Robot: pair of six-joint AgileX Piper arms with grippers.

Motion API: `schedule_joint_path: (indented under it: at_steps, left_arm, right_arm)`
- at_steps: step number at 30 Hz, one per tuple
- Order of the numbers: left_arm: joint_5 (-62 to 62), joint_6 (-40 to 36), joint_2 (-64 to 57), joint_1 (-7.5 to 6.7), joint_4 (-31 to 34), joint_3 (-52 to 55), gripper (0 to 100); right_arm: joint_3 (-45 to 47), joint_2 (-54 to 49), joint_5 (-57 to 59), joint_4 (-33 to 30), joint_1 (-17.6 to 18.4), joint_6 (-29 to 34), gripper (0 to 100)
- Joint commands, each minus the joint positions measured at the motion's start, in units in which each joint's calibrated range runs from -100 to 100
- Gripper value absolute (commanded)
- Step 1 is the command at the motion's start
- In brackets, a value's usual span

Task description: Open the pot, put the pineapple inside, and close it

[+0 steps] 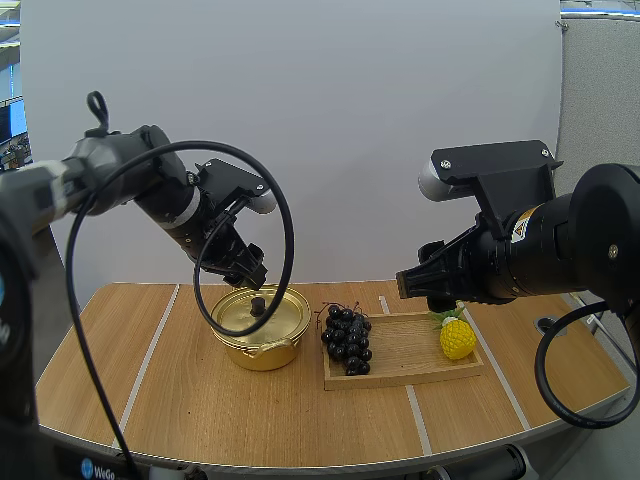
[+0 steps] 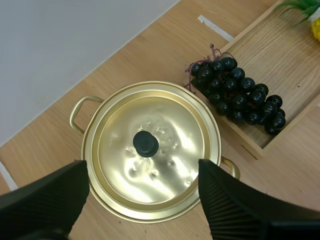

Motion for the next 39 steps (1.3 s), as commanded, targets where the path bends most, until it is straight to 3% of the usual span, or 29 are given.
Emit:
schedule_joint_path:
  at_steps: [1,6,11,14,23,39]
  left_arm:
    - [3.1,0.9,4.2,0.13,-0.5,-2.6,100]
    - [3.5,0.9,9.5,-0.35,0.9,-5.6,100]
    - [1.5,-1.2,13.0,-3.51,6.1,-7.0,100]
    - [-1.3,-1.8,14.8,-4.5,7.3,-7.3,100]
    - [-0.5,-4.1,21.6,-4.66,10.7,-10.9,100]
    - [-0.2,-4.1,27.2,-4.66,9.7,-12.9,100]
  right_arm:
    - [-0.4,0.0,-0.4,-0.4,-0.2,-0.1,100]
    - [-0.4,0.0,-0.4,-0.4,-0.2,-0.1,100]
    - [-0.4,0.0,-0.4,-0.4,-0.2,-0.1,100]
    - [-0.4,0.0,-0.3,-0.4,-0.2,-0.1,100]
    - [-0.4,0.0,-0.3,-0.4,-0.2,-0.1,100]
    - [-0.4,0.0,-0.3,-0.4,-0.2,-0.1,100]
